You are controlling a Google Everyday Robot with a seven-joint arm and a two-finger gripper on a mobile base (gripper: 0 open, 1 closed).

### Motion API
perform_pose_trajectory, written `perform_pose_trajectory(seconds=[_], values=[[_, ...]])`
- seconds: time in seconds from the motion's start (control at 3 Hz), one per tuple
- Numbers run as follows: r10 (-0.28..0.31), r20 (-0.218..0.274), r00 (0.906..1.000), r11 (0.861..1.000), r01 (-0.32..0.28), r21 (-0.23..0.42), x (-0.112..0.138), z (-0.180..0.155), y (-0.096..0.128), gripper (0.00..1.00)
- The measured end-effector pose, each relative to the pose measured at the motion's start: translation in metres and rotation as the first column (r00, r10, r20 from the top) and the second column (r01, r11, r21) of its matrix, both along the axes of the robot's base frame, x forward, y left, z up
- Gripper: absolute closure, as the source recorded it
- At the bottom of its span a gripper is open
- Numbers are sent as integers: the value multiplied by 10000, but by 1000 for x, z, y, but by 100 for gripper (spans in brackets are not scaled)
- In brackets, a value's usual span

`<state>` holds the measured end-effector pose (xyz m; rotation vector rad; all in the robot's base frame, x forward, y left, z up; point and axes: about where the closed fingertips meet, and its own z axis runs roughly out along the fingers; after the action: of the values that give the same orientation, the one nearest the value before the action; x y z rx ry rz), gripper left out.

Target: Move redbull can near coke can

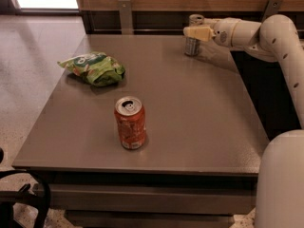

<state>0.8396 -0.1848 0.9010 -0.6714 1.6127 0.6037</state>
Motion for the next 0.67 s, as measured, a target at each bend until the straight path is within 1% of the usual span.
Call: perform_pose_trajectory(seconds=[0.67], values=[[94,-32,10000,10000,-94,17,1,-2,7,83]])
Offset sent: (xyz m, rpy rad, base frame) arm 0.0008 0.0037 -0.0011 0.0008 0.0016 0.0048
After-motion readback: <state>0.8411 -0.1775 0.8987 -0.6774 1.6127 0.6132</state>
